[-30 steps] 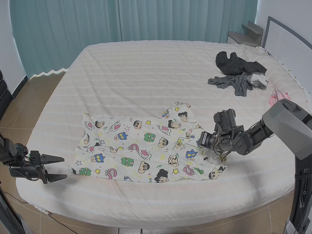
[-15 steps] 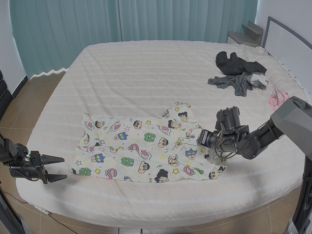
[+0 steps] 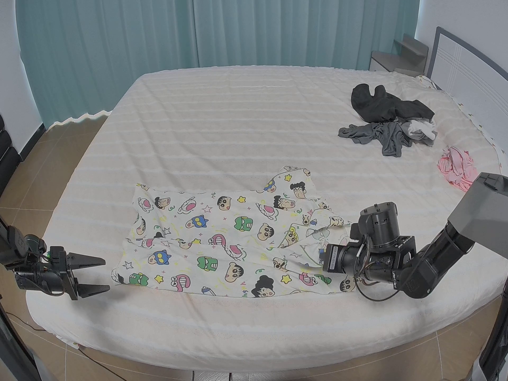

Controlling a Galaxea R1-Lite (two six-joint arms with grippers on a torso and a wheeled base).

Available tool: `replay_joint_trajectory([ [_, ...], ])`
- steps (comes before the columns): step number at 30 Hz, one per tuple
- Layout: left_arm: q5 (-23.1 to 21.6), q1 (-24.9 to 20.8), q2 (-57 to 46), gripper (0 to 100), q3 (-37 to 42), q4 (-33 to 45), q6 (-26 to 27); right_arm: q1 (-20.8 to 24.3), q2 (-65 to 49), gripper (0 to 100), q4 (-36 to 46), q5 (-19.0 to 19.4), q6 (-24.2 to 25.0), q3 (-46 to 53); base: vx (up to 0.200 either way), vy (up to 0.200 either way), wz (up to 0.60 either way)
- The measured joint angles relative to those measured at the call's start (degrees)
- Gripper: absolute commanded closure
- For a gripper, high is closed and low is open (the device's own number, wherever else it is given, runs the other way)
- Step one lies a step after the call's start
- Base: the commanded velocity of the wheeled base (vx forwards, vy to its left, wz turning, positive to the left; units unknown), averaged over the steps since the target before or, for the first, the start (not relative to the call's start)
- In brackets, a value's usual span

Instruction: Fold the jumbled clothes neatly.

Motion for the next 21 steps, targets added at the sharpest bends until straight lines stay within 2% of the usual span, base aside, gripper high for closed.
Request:
replay_joint_trajectory([
  [9,0.0,0.0,0.04,0,0.09,0.0,0.02,2.72,-1.62,100,-3.67,0.04,-0.73,7.88,0.0,0.0,0.0],
  [17,0.0,-0.06,0.06,0,0.09,0.0,0.0,3.67,1.13,100,-4.57,0.02,-0.65,9.59,0.0,0.0,0.0],
  [18,0.0,-0.06,0.06,0,0.09,-0.02,0.0,3.72,1.46,0,-4.74,0.02,-0.62,9.62,0.0,0.0,0.0],
  [21,0.0,-0.06,0.06,0,0.09,0.0,0.0,4.0,2.16,0,-4.9,-0.11,-0.35,10.17,0.0,0.0,0.0],
])
